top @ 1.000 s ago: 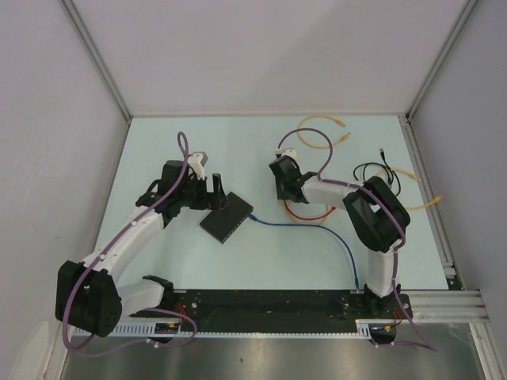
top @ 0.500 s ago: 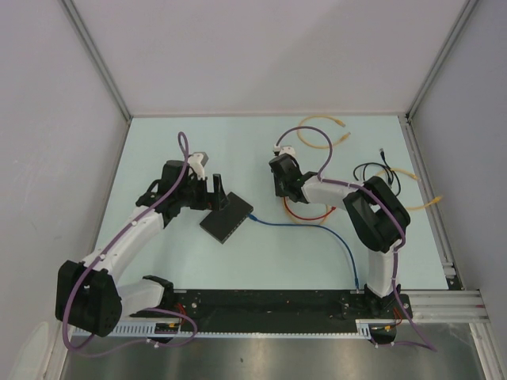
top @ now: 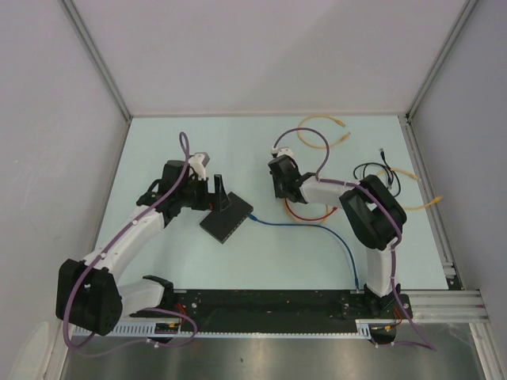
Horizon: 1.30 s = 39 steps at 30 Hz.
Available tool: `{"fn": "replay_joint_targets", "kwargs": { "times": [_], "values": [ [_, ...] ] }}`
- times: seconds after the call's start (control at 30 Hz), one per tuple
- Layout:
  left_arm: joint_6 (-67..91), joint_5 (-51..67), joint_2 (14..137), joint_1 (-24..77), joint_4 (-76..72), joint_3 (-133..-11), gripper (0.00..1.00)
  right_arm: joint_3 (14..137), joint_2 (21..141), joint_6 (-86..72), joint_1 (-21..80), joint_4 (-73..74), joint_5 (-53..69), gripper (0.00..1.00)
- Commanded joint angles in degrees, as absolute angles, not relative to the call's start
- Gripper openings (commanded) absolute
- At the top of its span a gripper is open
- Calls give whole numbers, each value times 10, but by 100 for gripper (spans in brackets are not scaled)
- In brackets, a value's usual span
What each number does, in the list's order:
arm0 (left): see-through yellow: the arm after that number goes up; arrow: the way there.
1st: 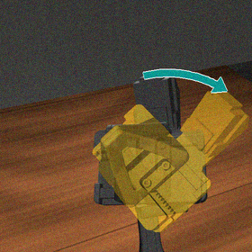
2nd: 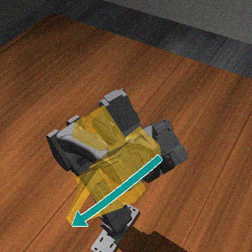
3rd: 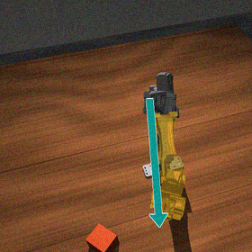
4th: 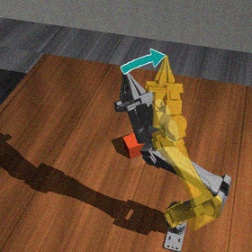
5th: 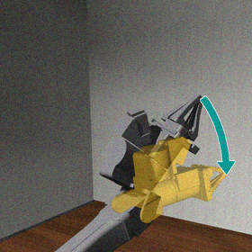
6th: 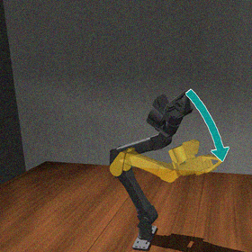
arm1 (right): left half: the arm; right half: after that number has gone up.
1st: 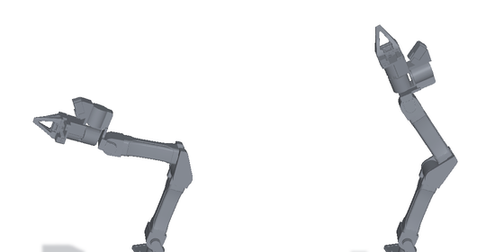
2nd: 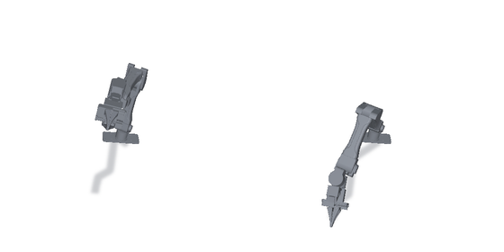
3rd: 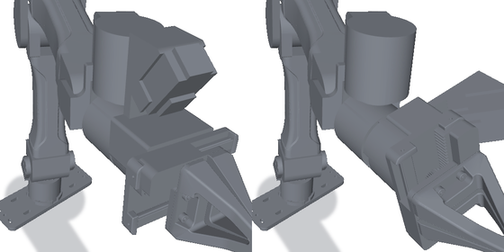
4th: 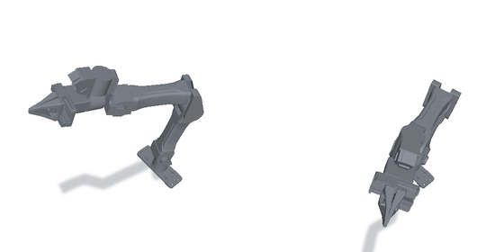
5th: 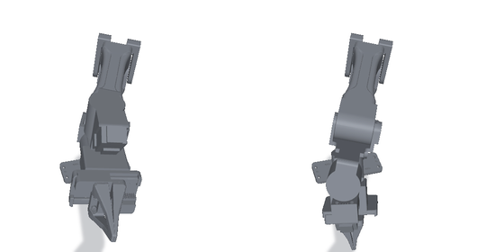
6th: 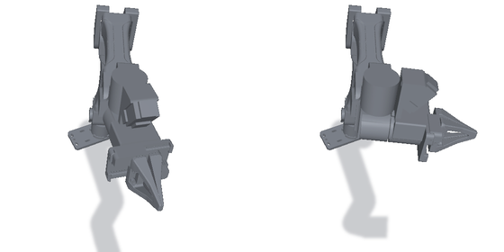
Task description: Insert the plug into the switch port
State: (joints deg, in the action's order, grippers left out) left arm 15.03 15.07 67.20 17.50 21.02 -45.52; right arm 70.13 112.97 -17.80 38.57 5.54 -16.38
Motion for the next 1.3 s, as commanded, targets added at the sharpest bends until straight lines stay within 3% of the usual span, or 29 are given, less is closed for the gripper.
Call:
{"fn": "replay_joint_targets", "kwargs": {
  "times": [0.0, 0.23, 0.6, 0.9, 1.07, 1.27],
  "values": [
    [160, 181, 663, 176, 186, -455, 99, 715, 1117, -137, 406, 57, -149, 0],
    [249, 235, 640, 176, 128, -466, 98, 715, 1017, -10, 484, 65, -176, 0],
    [393, 226, 614, 176, 68, -457, 92, 708, 931, 24, 578, 18, -172, 0],
    [445, 221, 616, 185, 47, -437, 64, 683, 904, 13, 597, -39, -152, 0],
    [451, 203, 628, 200, 47, -433, 60, 672, 895, 12, 599, -53, -145, 0],
    [461, 204, 641, 215, 26, -439, 35, 661, 884, 12, 600, -68, -138, 0]
  ]
}}
